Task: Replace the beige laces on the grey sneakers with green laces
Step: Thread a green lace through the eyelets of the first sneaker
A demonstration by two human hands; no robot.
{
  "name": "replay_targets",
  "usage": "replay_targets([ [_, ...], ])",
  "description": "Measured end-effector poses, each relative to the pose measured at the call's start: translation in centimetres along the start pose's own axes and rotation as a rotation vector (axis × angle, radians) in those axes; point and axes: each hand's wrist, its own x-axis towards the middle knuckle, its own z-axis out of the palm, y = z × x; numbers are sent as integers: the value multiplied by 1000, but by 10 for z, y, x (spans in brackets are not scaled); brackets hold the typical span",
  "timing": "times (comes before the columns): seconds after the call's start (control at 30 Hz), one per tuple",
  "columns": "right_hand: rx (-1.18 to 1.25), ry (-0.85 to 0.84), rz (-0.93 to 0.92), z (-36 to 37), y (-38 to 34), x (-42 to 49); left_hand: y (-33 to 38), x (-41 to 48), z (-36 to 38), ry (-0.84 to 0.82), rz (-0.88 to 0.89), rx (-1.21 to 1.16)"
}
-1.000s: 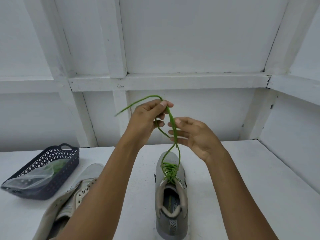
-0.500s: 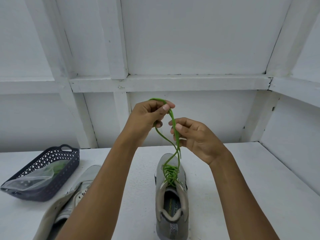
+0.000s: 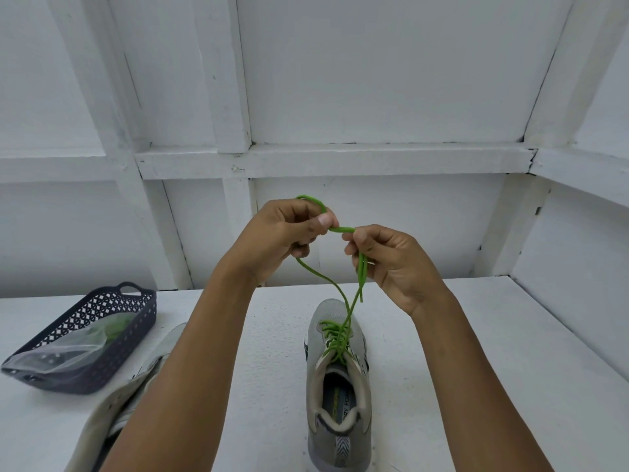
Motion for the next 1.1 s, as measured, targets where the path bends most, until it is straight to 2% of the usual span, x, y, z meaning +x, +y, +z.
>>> replay_targets([
  [0.27, -99, 96, -33, -1, -1, 1, 2, 0, 0, 70, 16, 212],
  [0.43, 28, 17, 79, 1, -5, 3, 1, 2, 10, 181, 101, 232],
  [0.57, 15, -13, 134, 7, -7, 2, -1, 2, 17, 172, 116, 204],
  [0.77, 279, 170, 168, 11, -1, 9, -11, 2, 19, 150, 112, 152],
  [0.83, 421, 200, 167, 6, 3, 10, -15, -1, 20, 172, 86, 79],
  [0.97, 626, 207, 125, -8, 7, 7, -21, -4, 12, 206, 42, -253],
  [1.03, 658, 259, 105, -17, 11, 5, -26, -5, 5, 218, 10, -446],
  [1.1, 574, 321, 118, -26, 16, 1, -33, -7, 0, 238, -41, -627],
])
